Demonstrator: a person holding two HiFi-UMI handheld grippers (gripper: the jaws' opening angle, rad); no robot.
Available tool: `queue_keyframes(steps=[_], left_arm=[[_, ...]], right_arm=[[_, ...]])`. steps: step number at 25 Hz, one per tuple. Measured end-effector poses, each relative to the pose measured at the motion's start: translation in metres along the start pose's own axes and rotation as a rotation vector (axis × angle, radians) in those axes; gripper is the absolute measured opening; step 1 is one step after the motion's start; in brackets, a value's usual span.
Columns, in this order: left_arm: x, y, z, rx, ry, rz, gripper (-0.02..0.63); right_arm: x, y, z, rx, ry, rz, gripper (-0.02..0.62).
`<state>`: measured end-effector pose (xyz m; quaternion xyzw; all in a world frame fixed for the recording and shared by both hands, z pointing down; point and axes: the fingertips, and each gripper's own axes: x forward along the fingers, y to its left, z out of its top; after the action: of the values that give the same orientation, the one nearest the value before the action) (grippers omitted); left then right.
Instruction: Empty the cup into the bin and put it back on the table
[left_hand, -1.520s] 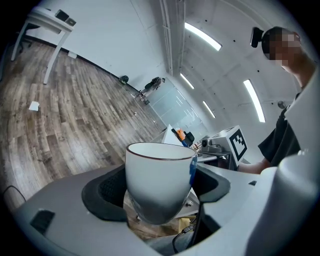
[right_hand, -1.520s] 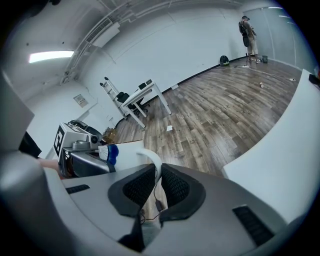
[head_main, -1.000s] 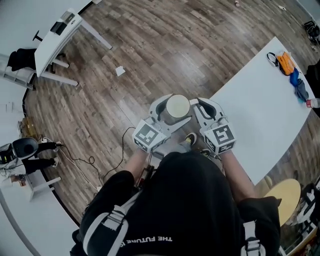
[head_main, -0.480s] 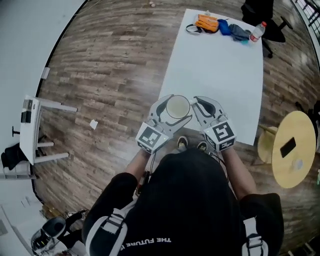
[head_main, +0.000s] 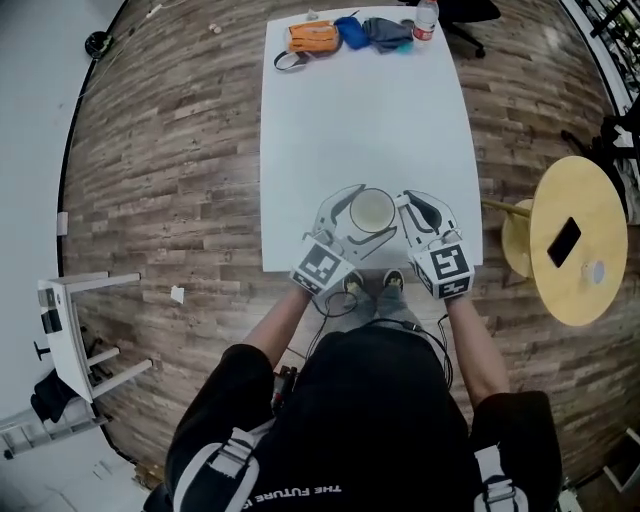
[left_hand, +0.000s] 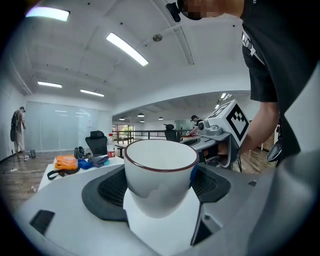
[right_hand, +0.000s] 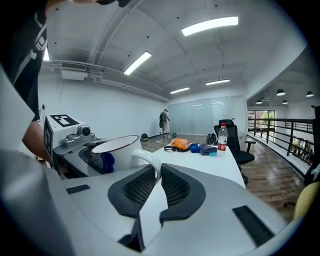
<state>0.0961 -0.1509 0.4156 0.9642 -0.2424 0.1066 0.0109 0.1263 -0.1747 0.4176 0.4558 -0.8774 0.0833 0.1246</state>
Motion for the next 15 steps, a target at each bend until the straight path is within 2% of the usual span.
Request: queue_keyframes(steps=[8, 11, 15], left_arm=[[0.057, 0.020, -0.129, -0.051, 0.174, -0.062, 0.380], [0.063, 0.024, -0.146, -0.066, 0.195, -0.075, 0.380], [0.066, 0.025, -0.148, -0.070, 0.194, -0.079, 0.380]], right_arm=[[0.058, -0.036, -0.122, 0.076, 0.163, -0.030, 0.046], [0.068, -0.040, -0.139, 0.099, 0.184, -0.030, 0.047], [0.070, -0.042, -0.146, 0.138, 0.186, -0.029, 0.047]])
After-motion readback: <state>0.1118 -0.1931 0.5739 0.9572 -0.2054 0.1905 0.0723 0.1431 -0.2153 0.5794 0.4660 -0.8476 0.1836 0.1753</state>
